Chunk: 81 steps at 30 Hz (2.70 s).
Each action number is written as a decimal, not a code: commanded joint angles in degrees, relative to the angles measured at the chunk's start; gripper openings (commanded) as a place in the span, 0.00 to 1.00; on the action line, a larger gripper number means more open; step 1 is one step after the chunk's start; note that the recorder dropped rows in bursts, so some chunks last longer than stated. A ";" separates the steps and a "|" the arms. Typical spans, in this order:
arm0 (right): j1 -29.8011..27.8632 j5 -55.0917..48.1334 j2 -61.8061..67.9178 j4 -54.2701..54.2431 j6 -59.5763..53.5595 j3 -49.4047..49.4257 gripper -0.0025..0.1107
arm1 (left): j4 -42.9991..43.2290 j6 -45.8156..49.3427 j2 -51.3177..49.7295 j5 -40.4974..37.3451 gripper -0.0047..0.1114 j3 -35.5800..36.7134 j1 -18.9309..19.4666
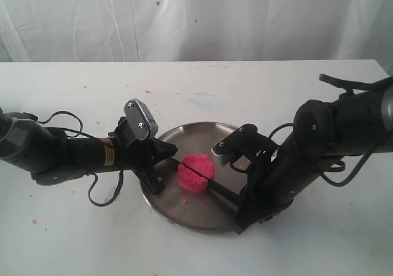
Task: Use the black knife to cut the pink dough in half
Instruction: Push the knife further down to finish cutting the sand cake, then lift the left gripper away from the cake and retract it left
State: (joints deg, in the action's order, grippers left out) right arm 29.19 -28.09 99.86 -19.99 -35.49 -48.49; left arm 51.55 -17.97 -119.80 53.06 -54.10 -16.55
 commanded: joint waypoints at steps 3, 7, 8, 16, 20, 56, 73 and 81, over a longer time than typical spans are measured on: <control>0.12 1.29 1.97 -0.62 -0.26 0.54 0.02 | 1.72 -0.04 -0.56 -5.08 0.04 0.62 -0.17; 0.12 1.71 1.97 -1.00 -0.26 0.54 0.02 | 1.72 -0.04 -0.56 -5.06 0.04 0.62 -0.17; 0.12 1.99 1.97 -1.00 -0.26 0.54 0.02 | 1.82 -0.04 -0.56 -5.06 0.04 0.62 -0.17; 0.12 5.67 3.01 -1.00 -0.26 0.54 0.02 | 0.79 -0.04 -0.56 -1.09 0.04 0.62 -0.17; 0.12 5.69 3.22 -1.00 -0.26 -0.61 0.02 | 0.79 -0.27 -0.56 3.22 0.04 0.62 -0.17; 0.12 6.35 5.84 -1.00 -0.26 -1.75 0.02 | 0.66 3.58 16.59 5.90 0.04 0.82 5.13; 0.12 5.97 5.84 -1.00 -0.26 -1.75 0.02 | 2.93 -7.49 52.81 -28.37 0.04 17.73 6.76; 0.12 3.70 5.84 -1.00 -0.26 -1.75 0.02 | 2.82 -7.49 66.01 -60.79 0.04 29.24 6.76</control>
State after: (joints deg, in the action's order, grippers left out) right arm 29.30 -22.23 104.43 -21.52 -36.09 -50.71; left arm 54.46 -24.80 -58.31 0.79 -26.96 -10.06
